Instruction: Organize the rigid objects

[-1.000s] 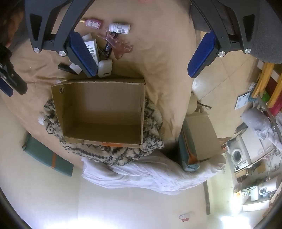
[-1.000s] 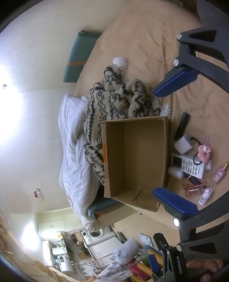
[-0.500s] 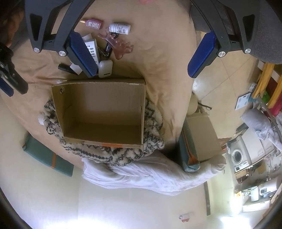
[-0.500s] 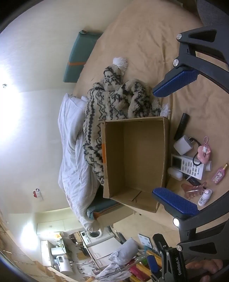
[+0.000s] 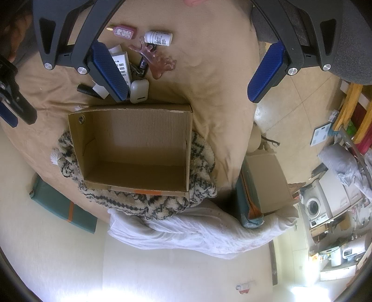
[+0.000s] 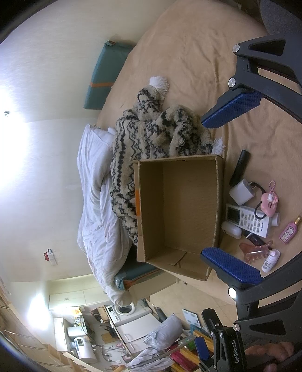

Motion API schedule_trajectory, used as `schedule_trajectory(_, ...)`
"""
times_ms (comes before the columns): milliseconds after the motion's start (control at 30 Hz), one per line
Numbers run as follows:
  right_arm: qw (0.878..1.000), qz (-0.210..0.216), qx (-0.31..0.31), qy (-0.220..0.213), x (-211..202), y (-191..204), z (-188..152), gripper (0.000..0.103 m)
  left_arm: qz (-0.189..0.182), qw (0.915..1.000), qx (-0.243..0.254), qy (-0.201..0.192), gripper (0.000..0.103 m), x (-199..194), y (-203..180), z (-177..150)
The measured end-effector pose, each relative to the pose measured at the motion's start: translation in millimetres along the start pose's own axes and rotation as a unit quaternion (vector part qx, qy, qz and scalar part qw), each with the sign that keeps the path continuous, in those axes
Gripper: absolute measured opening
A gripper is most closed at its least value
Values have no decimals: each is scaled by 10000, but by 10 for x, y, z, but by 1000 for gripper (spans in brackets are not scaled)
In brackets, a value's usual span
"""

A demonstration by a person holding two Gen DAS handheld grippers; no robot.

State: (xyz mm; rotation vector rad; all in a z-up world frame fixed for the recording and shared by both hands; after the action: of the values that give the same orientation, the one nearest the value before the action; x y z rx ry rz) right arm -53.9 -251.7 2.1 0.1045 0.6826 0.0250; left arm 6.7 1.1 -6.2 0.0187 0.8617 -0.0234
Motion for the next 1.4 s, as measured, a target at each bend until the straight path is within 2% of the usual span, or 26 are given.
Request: schedule_trajectory(1400,9999,-63,122,-2,22,-61,15,103,57,9999,-93,-19,103,29,57,-18)
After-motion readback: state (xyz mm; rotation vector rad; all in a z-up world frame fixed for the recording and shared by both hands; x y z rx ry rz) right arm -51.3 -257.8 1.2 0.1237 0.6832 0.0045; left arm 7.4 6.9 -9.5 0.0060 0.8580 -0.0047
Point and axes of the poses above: each gripper's, at about its wrist camera, not at the fingertips, and x roughly the way its jaws point, y to its left, z to its top, the point moved 1 cm from there along x, roughly the way its jaws point, and after that the axes turned 5 degrees about y, right-handed, at the moved point
